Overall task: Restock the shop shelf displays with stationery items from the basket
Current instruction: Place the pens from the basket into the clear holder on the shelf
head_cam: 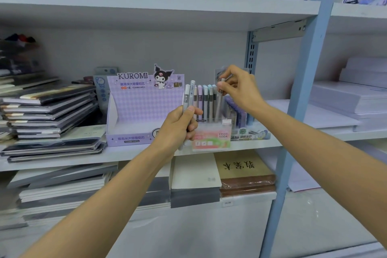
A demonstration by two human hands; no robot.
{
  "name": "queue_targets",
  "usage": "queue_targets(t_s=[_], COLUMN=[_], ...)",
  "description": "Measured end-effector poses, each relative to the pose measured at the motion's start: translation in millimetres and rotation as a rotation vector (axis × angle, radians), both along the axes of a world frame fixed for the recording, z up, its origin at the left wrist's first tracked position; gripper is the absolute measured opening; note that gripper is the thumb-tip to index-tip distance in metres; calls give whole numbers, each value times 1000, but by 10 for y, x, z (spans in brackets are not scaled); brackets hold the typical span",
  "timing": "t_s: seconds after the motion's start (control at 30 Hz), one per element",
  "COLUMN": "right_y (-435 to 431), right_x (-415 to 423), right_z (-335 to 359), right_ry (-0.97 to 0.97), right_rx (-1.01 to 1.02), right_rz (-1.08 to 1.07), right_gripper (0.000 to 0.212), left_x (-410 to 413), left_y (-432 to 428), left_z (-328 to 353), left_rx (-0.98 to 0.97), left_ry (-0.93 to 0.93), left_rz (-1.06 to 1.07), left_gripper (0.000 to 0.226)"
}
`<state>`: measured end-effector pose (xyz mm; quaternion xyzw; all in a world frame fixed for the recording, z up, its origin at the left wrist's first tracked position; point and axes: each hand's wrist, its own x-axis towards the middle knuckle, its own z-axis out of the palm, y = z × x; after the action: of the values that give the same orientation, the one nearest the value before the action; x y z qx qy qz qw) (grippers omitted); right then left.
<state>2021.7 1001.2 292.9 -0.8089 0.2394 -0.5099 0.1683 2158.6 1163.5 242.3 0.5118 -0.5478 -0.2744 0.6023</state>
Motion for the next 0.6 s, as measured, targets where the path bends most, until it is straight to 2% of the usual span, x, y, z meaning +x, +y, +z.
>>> queue_targets(t_s=[0.13,0.4,0.5,0.6], right_y=[-12,81,282,549], right_x=[60,48,13,-2], right_z=[-72,-94,-1,120], right_ry=[51,196,63,-25], right_rx=[-83,-65,-32,209], right_rz=[-93,-216,-62,316], right_gripper=[4,23,30,34], left_x=[19,28,16,-16], left_y=[-13,67,111,155], left_z=[-18,6,31,51], left_rx=[6,2,-5,-11], left_ry=[0,-30,-36,-43], left_rz=[-9,-4,-6,-5], left_gripper=[29,29,29,29])
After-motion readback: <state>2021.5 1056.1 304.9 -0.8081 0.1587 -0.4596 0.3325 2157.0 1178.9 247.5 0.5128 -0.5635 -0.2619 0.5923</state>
